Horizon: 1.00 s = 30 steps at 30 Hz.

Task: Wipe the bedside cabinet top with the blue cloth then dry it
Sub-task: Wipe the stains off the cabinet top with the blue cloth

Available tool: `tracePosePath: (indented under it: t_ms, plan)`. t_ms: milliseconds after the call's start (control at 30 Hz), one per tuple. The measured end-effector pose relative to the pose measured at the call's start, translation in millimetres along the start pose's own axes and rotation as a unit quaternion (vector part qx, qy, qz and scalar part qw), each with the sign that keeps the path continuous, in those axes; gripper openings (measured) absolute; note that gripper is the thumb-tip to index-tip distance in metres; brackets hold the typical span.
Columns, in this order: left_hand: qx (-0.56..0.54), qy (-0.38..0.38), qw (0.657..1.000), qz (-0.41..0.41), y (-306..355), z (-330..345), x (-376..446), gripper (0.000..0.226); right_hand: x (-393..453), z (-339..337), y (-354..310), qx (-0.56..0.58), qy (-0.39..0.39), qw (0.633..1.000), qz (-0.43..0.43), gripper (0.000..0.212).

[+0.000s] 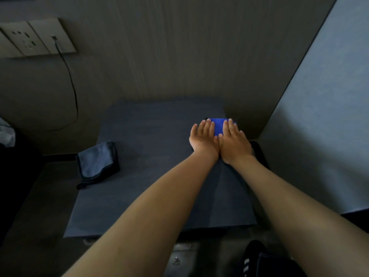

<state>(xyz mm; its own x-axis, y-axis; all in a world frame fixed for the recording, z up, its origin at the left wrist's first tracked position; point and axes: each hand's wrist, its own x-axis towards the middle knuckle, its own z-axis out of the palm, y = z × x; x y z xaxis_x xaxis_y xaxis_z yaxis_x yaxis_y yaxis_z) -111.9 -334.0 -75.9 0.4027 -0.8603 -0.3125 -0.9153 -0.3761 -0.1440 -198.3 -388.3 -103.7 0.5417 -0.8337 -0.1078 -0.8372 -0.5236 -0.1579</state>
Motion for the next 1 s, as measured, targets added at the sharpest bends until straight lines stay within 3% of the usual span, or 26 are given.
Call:
tracePosePath:
  t_ms: [633, 767, 1000]
  plan:
    - [-0.024, 0.025, 0.999, 0.002, 26, 61, -167, 0.065, -178, 20, -2, -0.013, 0.026, 1.0, -0.005, 0.062]
    - [-0.061, 0.042, 0.997, 0.011, 24, 70, -194, 0.062, -205, 23, -8, 0.002, 0.044, 0.999, -0.003, 0.075]
    - [-0.049, 0.059, 0.997, 0.018, 6, 86, -218, 0.061, -229, 24, -29, -0.009, 0.02, 1.0, -0.007, 0.063]
